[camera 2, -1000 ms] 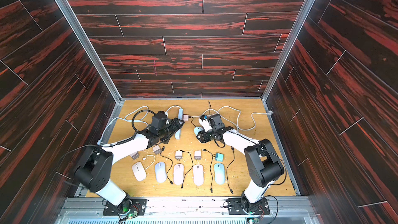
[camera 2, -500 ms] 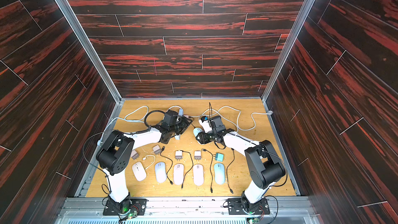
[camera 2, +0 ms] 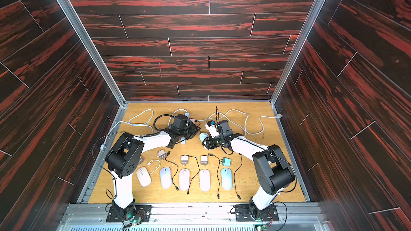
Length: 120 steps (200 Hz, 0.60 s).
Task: Unplug the wireless mouse
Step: Remove the power cord from the mouse.
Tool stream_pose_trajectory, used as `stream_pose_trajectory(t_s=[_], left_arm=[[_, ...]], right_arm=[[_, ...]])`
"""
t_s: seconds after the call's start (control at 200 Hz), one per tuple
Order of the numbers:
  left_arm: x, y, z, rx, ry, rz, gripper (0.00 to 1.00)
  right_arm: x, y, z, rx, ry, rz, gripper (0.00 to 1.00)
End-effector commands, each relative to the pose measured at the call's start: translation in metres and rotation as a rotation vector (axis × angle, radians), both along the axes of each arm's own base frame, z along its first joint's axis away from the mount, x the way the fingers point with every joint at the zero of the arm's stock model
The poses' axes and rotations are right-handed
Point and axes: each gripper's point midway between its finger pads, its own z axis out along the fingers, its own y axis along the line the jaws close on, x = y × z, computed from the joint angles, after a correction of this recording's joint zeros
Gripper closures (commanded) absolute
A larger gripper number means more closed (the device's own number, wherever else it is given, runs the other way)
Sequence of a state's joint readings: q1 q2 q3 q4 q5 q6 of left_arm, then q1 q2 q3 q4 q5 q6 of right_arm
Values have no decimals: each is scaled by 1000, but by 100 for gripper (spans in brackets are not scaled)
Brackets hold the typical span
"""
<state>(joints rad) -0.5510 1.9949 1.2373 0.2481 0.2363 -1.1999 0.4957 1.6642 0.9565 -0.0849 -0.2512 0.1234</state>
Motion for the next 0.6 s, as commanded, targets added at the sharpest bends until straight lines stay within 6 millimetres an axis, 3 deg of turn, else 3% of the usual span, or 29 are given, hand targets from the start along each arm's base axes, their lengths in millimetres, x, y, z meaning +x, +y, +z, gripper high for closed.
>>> stream_pose_trajectory(t_s=[0.0,0.125,0.371,0.596], left_arm=[[3,-3,0,1,-1,-8,88],[3,-4,-1,4,0,-13,100],[7,-5,5,-1,-8,-19,100],[11,-4,8,-12,-10,-20,100]], right_arm=[[-5,4,8,28,-9,14,59],[-7,3,5,21,-1,11,59],[-14,-2,3,7,21,-3,59],[-39,-12,-7,4,68,-5,59]])
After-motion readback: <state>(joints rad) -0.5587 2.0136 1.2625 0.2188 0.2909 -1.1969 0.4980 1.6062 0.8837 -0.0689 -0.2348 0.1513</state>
